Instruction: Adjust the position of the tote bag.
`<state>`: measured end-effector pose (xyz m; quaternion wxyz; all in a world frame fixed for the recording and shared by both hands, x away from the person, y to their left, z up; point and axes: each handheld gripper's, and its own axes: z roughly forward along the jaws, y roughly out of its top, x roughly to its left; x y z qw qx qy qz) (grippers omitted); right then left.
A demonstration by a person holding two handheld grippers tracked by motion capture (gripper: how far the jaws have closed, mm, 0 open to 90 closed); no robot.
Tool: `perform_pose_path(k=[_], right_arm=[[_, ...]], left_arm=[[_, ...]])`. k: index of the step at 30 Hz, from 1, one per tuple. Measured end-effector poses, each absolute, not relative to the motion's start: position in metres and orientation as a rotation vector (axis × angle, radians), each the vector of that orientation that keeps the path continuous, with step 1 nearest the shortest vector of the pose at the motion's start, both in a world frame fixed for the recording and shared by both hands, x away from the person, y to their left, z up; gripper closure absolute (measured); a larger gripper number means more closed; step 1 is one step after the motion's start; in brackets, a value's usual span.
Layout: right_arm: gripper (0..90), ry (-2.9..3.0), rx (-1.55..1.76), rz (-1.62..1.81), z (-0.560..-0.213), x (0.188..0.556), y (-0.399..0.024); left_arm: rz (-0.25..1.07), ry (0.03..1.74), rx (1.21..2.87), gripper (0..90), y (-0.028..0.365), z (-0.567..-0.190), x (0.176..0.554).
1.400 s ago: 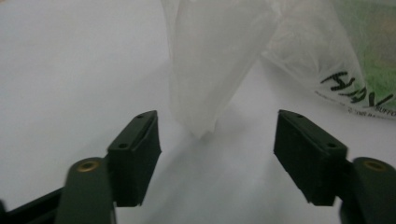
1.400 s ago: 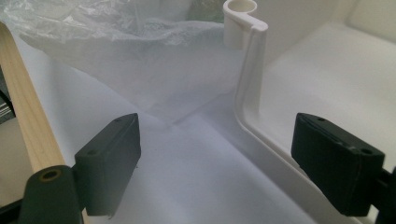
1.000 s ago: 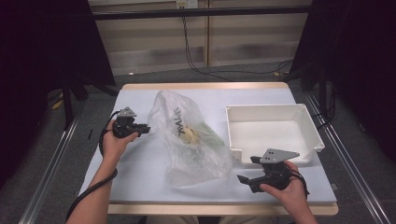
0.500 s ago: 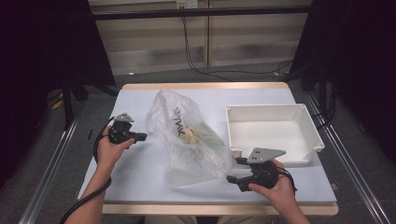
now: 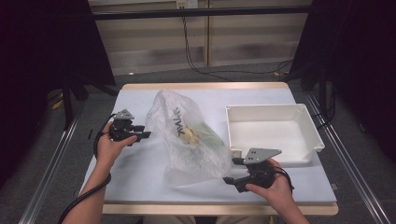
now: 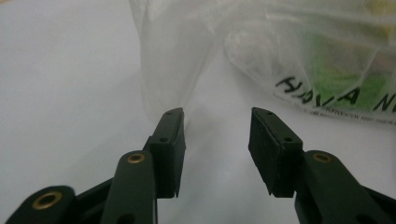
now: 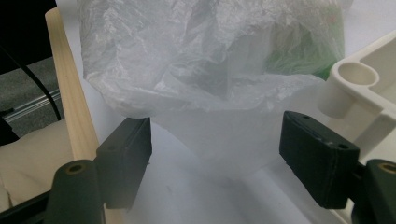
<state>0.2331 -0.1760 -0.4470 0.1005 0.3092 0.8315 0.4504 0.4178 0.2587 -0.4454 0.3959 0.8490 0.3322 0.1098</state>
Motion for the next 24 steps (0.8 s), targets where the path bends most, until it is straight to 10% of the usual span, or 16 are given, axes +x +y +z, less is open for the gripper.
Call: perform_pose_path(k=[5, 9, 16, 24], right_arm=[[25.5, 2.459, 0.904, 1.320, -0.446, 0.234, -0.176], [25.7, 2.449, 0.895, 1.323, -0.442, 0.234, -0.173], [27.7, 2.434, 0.879, 1.280, -0.439, 0.237, -0.170], [60.0, 2.397, 0.849, 1.278, -0.435, 0.242, -0.168]], left_arm=[[0.305, 0.921, 2.128, 52.9, 0.257, -0.445, 0.436], [0.212, 0.945, 2.101, 85.5, 0.258, -0.450, 0.439], [0.121, 0.991, 2.140, 90.0, 0.264, -0.448, 0.425], [0.079, 1.016, 2.143, 90.0, 0.275, -0.444, 0.399]])
